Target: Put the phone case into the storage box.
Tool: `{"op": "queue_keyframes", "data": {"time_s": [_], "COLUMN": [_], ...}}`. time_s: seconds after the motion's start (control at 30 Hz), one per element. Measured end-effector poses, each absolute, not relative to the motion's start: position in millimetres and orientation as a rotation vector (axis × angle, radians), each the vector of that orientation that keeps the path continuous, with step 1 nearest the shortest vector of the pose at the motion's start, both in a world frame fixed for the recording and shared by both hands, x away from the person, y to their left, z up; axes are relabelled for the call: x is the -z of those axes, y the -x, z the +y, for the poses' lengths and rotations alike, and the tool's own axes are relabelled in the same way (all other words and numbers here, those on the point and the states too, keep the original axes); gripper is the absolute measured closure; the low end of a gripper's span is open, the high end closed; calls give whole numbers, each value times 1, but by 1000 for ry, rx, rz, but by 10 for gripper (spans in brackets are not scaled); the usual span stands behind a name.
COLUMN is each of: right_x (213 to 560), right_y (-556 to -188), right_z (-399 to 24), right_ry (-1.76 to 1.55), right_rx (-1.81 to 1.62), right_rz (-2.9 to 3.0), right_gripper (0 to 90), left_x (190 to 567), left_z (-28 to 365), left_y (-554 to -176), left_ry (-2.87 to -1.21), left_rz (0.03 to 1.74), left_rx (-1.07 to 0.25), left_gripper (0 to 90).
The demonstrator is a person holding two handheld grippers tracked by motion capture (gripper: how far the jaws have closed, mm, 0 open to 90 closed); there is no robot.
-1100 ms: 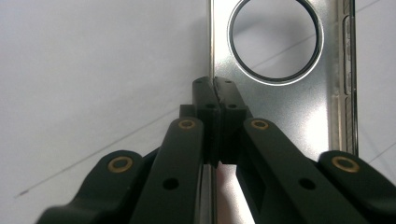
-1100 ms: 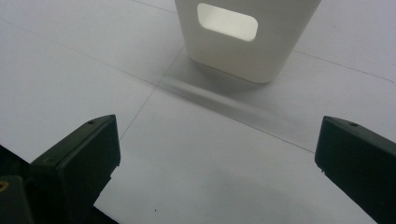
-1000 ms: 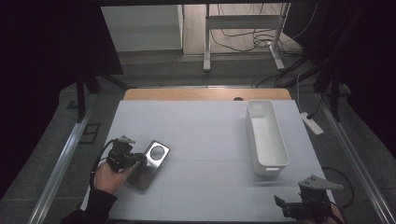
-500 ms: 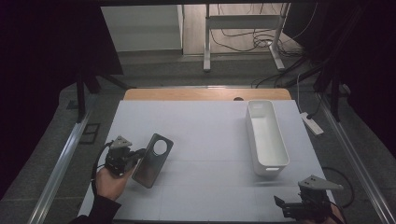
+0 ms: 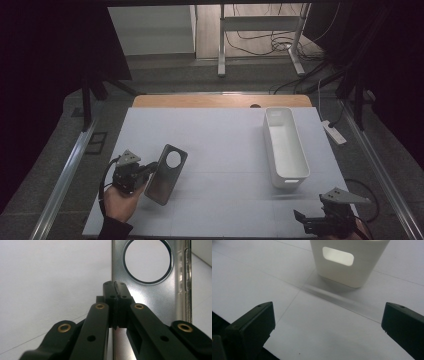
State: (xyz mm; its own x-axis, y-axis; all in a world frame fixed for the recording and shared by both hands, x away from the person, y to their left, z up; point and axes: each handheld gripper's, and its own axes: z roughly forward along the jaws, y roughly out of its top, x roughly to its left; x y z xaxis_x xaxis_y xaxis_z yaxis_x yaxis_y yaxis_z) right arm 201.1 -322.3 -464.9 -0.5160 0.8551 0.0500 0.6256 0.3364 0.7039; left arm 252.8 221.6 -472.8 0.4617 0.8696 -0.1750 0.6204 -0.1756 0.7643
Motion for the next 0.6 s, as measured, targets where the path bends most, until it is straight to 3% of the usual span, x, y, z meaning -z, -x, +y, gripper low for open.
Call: {"op": "queue_keyframes", "data": {"time_s": [0.6], "right_x": [443], "right_y": [-214], "right_z": [-303], "right_ry": [-1190], "right_rx": [-1272], "right_rz": [2343], "right_gripper": [0], "left_x": [468], "left_z": [207], "left_y": [-247], "left_ry": [-1889], "left_rz": [1195], "left_rx": [-430], "left_gripper": [890]}}
